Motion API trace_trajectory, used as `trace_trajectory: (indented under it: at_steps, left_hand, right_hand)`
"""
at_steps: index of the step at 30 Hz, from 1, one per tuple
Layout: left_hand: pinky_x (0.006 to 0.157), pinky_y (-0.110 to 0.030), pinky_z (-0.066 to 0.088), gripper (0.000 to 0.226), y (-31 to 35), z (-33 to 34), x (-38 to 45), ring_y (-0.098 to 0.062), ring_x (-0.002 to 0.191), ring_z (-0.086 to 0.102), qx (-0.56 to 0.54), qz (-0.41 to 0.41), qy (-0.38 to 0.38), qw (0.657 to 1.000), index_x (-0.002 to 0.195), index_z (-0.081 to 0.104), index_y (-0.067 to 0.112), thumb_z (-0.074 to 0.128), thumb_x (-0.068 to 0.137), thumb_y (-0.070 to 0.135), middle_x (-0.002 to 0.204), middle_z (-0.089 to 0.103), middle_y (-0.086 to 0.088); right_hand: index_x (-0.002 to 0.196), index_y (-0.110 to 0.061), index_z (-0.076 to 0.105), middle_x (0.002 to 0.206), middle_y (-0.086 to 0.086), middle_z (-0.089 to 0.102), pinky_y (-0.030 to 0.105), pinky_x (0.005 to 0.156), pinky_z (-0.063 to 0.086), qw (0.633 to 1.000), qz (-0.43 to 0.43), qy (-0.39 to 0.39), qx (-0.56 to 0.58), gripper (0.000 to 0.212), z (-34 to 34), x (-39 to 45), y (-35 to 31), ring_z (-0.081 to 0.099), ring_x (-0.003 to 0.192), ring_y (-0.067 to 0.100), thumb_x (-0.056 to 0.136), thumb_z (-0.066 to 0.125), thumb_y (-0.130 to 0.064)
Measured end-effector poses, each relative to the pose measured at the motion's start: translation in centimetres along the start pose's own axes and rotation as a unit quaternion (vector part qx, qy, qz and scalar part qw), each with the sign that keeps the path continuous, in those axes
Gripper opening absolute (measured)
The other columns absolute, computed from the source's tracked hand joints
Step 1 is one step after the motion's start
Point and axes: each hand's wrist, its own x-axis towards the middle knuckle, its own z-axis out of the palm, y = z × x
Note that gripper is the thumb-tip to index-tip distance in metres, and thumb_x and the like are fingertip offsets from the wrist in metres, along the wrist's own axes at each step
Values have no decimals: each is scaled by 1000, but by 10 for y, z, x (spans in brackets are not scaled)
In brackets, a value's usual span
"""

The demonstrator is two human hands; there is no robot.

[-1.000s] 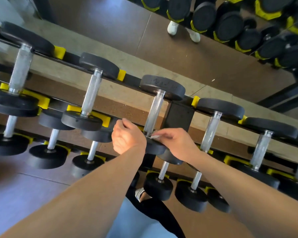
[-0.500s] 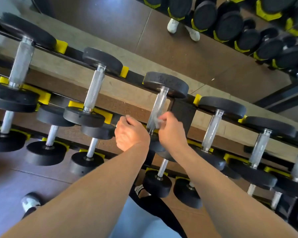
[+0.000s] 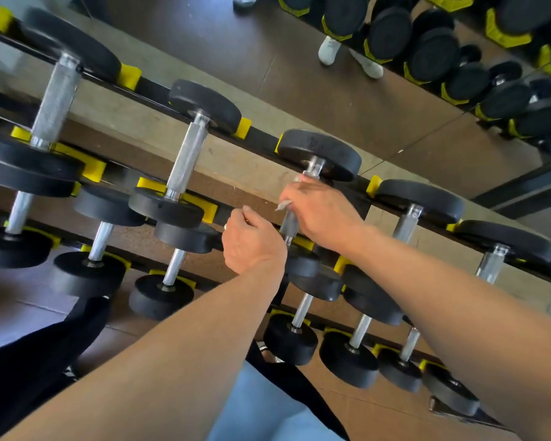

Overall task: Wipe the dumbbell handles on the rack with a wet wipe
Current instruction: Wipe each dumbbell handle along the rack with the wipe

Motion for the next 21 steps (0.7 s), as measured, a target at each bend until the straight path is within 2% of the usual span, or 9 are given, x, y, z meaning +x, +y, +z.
trace_trajectory:
  at_steps: [2,4,7,8,11,14,16,17,21]
  left_hand:
    - [73,-42,47,38,-1,0,0,-23,91,59,-7,1,-11,1000,95,60,25,27,103,44,95,65,2]
    - [75,-39,45,36,-1,-2,2,-22,97,59,1,7,-27,1000,103,63,29,30,103,44,103,67,4]
    - [78,-35,45,32,0,-10,13,-19,99,60,40,93,-88,991,112,66,31,38,102,43,106,67,7]
    - [77,-34,44,31,0,-13,17,-17,97,60,56,139,-120,982,113,66,31,39,102,42,105,67,9]
    - [75,-36,47,34,2,-20,25,-16,88,61,105,241,-200,944,103,64,27,35,103,45,93,66,9]
    - [75,-40,49,56,10,-15,30,-22,81,62,229,273,-244,902,92,57,24,23,96,68,85,64,3]
    - [72,-38,48,72,19,-9,35,-21,78,61,333,284,-271,857,97,57,24,22,84,85,87,64,1]
    - [70,-37,48,73,24,-6,37,-21,79,60,357,288,-285,842,102,56,24,25,82,88,89,63,1]
    - [73,-39,53,55,32,0,44,-18,80,60,335,321,-361,809,112,51,23,34,94,72,91,61,-1]
  right_hand:
    - [106,-23,57,108,3,66,42,94,51,999,9,-25,42,12,2,-13,-13,58,114,28,96,51,-21]
    - [108,-26,55,103,-1,63,44,80,53,992,35,-57,111,11,8,-26,-24,61,97,23,98,48,-25]
    - [110,-28,56,81,-14,61,28,62,45,950,137,-13,279,11,11,-49,-33,57,70,6,103,48,-24]
    - [110,-29,56,81,-15,62,24,61,44,929,180,25,323,11,9,-58,-36,57,70,4,104,48,-25]
    - [113,-32,56,96,-16,64,14,69,46,862,289,153,387,13,6,-86,-39,60,87,0,105,48,-27]
    - [114,-33,58,102,-18,65,16,81,48,809,349,221,418,14,11,-106,-34,59,97,-2,104,49,-29]
    - [113,-35,59,103,-19,65,23,87,49,798,361,218,430,14,15,-114,-32,60,99,-2,104,49,-30]
    - [112,-36,59,104,-20,65,24,88,49,797,363,214,432,14,17,-117,-32,59,100,-2,104,49,-30]
    - [113,-38,58,104,-23,64,18,86,46,792,360,226,437,15,12,-129,-34,58,102,-6,104,49,-29]
